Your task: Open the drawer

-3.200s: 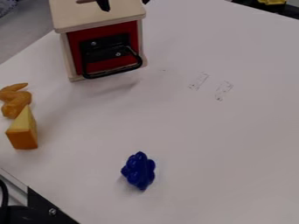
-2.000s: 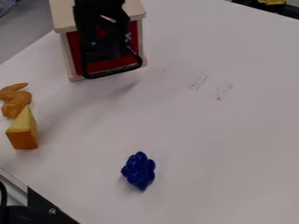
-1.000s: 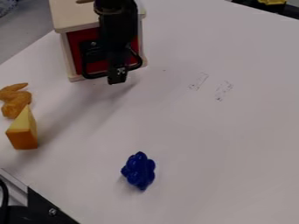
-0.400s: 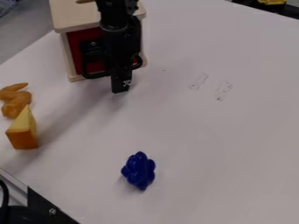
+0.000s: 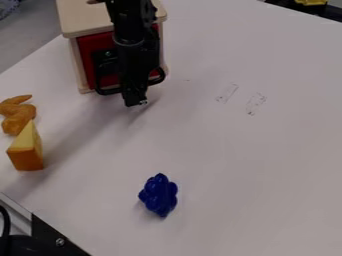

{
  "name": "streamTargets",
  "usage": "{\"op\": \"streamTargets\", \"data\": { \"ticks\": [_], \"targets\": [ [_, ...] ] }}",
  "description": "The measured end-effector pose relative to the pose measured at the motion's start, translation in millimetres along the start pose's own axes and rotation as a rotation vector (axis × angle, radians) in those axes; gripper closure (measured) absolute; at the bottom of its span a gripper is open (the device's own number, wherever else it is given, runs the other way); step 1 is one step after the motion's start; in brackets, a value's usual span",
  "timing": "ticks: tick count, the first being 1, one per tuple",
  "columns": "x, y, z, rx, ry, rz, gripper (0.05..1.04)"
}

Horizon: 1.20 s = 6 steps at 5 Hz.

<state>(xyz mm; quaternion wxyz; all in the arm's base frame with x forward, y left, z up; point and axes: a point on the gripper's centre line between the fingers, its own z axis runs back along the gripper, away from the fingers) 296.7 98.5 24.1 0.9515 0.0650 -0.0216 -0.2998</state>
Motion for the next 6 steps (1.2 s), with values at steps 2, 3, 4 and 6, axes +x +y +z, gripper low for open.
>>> {"op": "streamTargets", "data": {
  "ticks": [2,3,4,6],
  "targets": [
    [1.3,-4.1,1.1,0.006,-0.005,-0.013,0.959],
    [-1.0,-17.6,3.3,0.009,0.017,-0.047,0.959],
    [-0.8,-31.6,12.8,0.011,-0.002,-0.063,0.959],
    [-3.0,-54.8,20.5,0.003,-0.024,-0.109,0.959]
  ]
}}
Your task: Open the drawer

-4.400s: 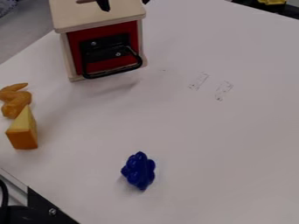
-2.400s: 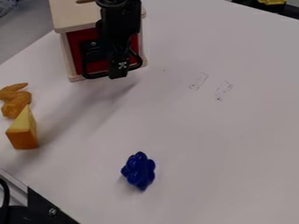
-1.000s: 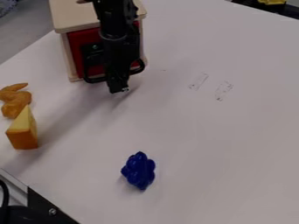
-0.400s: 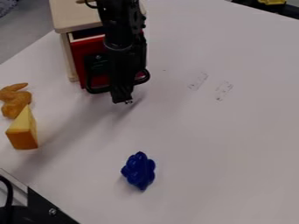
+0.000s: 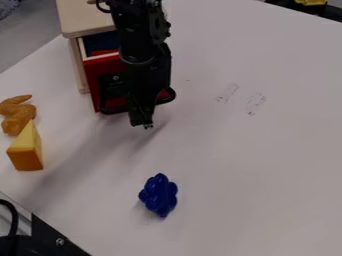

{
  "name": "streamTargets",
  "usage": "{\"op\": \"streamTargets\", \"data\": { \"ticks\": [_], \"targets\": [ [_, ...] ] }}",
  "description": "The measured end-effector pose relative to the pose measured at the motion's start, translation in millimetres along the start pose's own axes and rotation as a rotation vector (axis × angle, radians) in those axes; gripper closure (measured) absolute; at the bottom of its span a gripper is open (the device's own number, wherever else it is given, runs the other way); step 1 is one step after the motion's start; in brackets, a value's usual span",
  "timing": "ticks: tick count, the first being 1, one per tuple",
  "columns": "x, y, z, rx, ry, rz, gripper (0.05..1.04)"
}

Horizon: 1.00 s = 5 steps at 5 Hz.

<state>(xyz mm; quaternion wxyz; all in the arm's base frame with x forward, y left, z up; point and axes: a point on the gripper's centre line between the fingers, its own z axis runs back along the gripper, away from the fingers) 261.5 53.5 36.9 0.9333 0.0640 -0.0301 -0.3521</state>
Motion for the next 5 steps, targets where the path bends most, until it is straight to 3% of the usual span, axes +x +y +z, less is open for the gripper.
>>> {"op": "streamTargets", "data": {
  "ticks": [4,5],
  "targets": [
    [3.0,-22.6,4.2,-0.02,-0.014,-0.084,0.922],
    [9.4,-28.7,6.0,-0.011,-0.001,-0.158,0.694]
  ]
}}
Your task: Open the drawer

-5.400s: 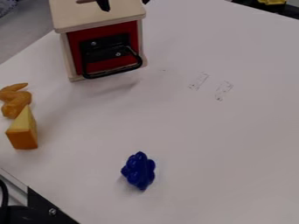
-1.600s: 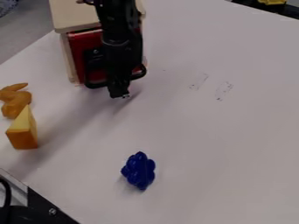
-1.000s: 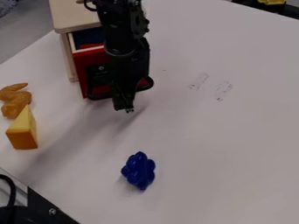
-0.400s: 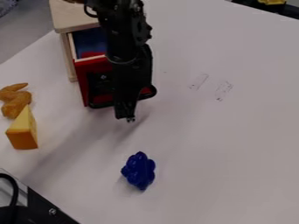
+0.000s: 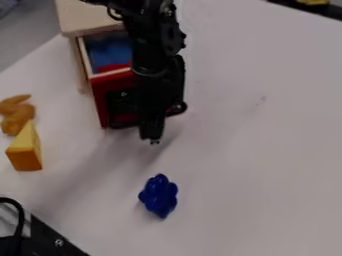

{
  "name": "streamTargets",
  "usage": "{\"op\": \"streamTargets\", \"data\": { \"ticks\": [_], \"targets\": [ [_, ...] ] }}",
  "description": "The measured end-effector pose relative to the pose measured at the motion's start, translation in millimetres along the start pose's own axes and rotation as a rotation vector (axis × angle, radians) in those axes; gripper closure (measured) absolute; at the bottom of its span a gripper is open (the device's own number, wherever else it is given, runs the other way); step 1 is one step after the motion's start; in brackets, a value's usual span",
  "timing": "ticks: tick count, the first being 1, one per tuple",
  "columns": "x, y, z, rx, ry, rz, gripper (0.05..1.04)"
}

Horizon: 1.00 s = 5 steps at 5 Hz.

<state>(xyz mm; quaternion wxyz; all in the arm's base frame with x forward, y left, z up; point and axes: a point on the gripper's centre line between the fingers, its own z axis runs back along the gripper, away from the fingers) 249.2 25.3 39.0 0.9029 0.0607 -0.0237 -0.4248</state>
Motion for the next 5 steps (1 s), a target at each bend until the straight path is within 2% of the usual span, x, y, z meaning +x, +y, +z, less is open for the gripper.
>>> {"op": "streamTargets", "data": {
  "ticks": [1,2,3,4,5],
  "targets": [
    [2.5,1.5,1.9,-0.011,-0.016,0.023,0.362],
    [2.8,4.2,3.5,-0.003,-0.015,0.024,0.112],
    [3.8,11.2,18.1,0.035,-0.048,0.05,0.084],
    [3.7,20.3,41.3,0.053,-0.13,0.066,0.084],
    [0.4,26.4,59.6,0.08,-0.189,0.118,0.084]
  ]
}}
